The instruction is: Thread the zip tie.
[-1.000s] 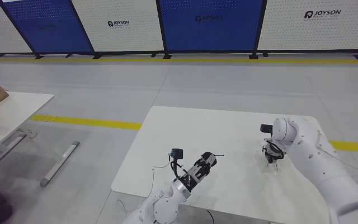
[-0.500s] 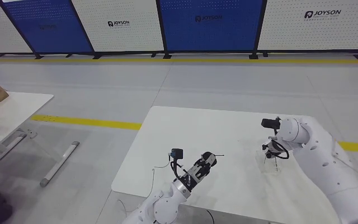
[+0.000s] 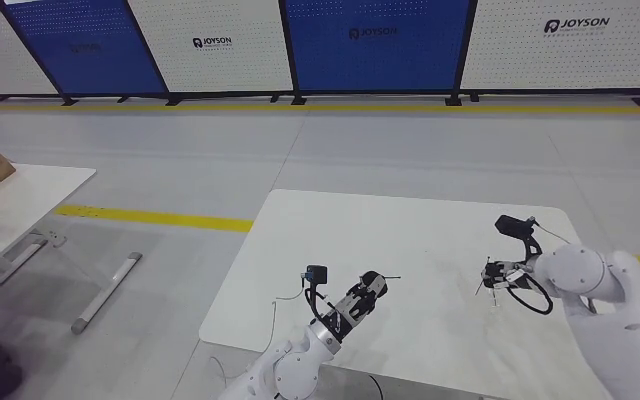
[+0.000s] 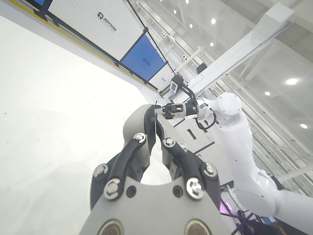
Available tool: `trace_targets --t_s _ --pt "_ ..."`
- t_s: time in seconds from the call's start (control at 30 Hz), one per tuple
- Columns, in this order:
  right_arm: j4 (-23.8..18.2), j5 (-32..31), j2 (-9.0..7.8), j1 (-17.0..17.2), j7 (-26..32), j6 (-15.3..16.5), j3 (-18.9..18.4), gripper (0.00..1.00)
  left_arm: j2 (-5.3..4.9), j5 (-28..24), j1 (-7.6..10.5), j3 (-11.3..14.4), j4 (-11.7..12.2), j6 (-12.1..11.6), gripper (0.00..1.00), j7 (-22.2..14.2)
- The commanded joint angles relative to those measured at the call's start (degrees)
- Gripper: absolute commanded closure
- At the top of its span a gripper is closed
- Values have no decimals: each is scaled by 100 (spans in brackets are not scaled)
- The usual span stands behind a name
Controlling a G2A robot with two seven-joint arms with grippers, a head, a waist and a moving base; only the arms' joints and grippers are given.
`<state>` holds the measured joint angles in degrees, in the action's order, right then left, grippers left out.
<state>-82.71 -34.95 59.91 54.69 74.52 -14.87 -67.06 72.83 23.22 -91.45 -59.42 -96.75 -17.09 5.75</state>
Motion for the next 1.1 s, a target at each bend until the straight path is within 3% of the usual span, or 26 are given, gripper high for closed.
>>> trace_targets --t_s 0.0,0.43,0.53,0.63,0.77,0.87,0.9,0.93,1.07 --pt "7 0 2 -8 -8 -1 7 100 0 0 0 0 0 0 100 0" --pt "7 0 2 -8 -8 -1 7 100 0 0 0 0 0 0 100 0" --pt "-20 -91 6 90 -337 -71 13 100 0 0 0 0 0 0 100 0" --pt "-425 166 -1 307 -710 -174 -182 100 0 0 0 0 0 0 100 0" --pt "-1262 813 -52 924 -1319 -50 -756 100 0 0 0 0 0 0 100 0" --pt "-1673 897 -56 1280 -1802 -150 -900 100 0 0 0 0 0 0 100 0" --pt "-1763 914 -38 1361 -1979 -402 -866 100 0 0 0 0 0 0 100 0" --pt "-1761 917 -33 1365 -2003 -461 -850 100 0 0 0 0 0 0 100 0" --pt "-1761 917 -33 1365 -2003 -461 -850 100 0 0 0 0 0 0 100 0"
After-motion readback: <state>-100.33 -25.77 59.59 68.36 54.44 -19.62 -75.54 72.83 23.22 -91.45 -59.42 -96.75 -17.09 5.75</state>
